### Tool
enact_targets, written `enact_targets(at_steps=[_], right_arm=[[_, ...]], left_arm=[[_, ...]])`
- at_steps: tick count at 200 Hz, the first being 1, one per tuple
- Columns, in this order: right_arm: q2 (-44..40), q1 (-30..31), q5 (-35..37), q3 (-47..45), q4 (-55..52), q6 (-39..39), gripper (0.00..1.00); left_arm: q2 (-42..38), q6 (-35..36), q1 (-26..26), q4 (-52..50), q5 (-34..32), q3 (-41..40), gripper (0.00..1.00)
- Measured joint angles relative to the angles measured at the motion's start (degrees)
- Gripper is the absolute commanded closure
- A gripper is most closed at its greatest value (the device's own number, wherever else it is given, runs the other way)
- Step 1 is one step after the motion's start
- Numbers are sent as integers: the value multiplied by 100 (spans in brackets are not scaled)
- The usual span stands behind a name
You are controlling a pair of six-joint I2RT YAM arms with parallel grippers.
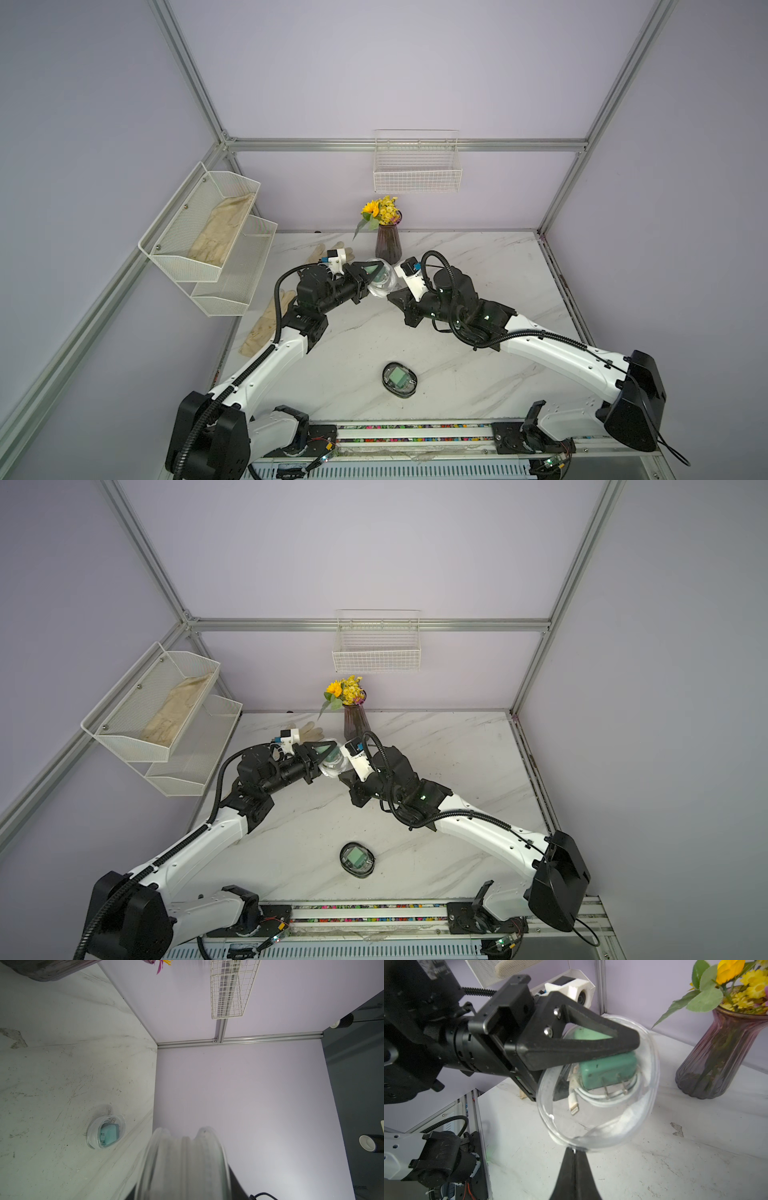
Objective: Pack away charging kits
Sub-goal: Zip the zipper on the storage bag.
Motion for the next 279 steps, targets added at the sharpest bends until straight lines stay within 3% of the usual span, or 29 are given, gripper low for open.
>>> enact_targets(at_steps=[31,122,218,279], right_arm=[[-109,68,483,136,-280,-155,100],[-232,111,1117,446,-844,-496,100],[87,131,450,1473,-2013,-1259,100],[92,229,476,1515,-2297,-1355,100]], left_arm=[[-114,24,103,-107,149,2,100],[-146,345,238,-442,986,267,100],[-116,1799,518,-361,2533,579,100],[-745,3458,501,-1497,2334,603,100]])
